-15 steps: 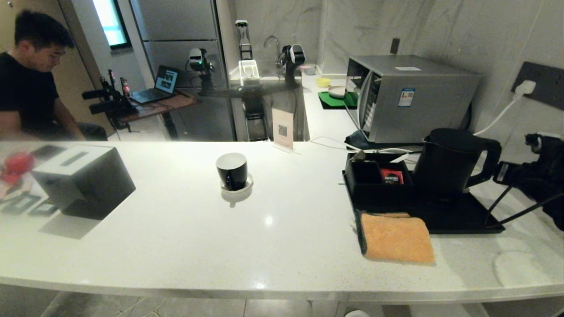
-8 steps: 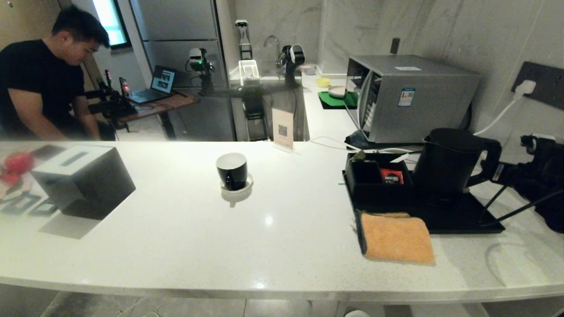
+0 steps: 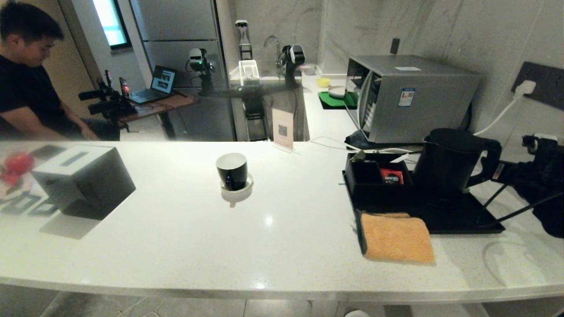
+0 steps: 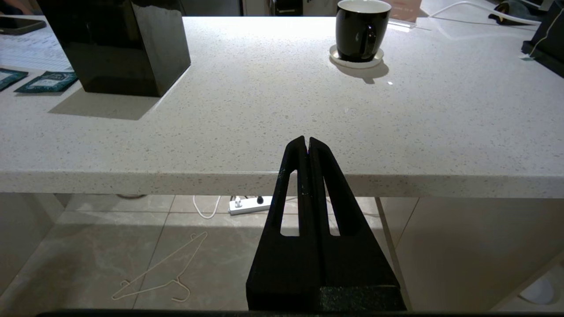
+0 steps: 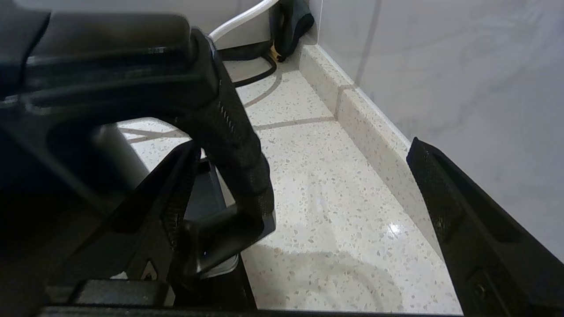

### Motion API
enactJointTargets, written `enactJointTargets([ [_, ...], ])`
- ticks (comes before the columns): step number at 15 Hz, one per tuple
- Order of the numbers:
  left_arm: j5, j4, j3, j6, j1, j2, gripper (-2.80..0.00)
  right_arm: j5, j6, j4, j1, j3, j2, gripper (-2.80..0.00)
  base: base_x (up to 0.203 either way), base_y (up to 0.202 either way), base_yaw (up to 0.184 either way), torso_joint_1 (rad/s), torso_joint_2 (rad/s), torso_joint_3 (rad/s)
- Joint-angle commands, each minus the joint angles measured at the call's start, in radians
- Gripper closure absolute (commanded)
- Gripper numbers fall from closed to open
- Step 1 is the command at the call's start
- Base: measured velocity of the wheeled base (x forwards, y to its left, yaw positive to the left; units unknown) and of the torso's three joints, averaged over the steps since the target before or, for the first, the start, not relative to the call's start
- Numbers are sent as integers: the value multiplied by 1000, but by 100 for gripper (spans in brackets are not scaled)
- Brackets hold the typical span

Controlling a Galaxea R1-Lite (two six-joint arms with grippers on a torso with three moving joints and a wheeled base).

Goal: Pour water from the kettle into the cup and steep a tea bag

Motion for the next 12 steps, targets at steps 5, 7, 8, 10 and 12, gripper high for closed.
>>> enactJointTargets([
  [5, 0, 0, 0, -1, 0, 0, 0, 0, -3, -158, 1, 102, -3, -280, 0, 0, 0, 0, 0, 0],
  [7, 0, 0, 0, -1, 0, 0, 0, 0, -5, -194, 1, 134, -7, -280, 0, 0, 0, 0, 0, 0],
  [8, 0, 0, 0, -1, 0, 0, 0, 2, -5, -218, 1, 147, -5, -280, 0, 0, 0, 0, 0, 0],
  [10, 0, 0, 0, -1, 0, 0, 0, 5, -5, -243, 1, 151, 0, -280, 0, 0, 0, 0, 0, 0],
  [12, 0, 0, 0, -1, 0, 0, 0, 5, -5, -260, 1, 154, 8, -280, 0, 0, 0, 0, 0, 0],
])
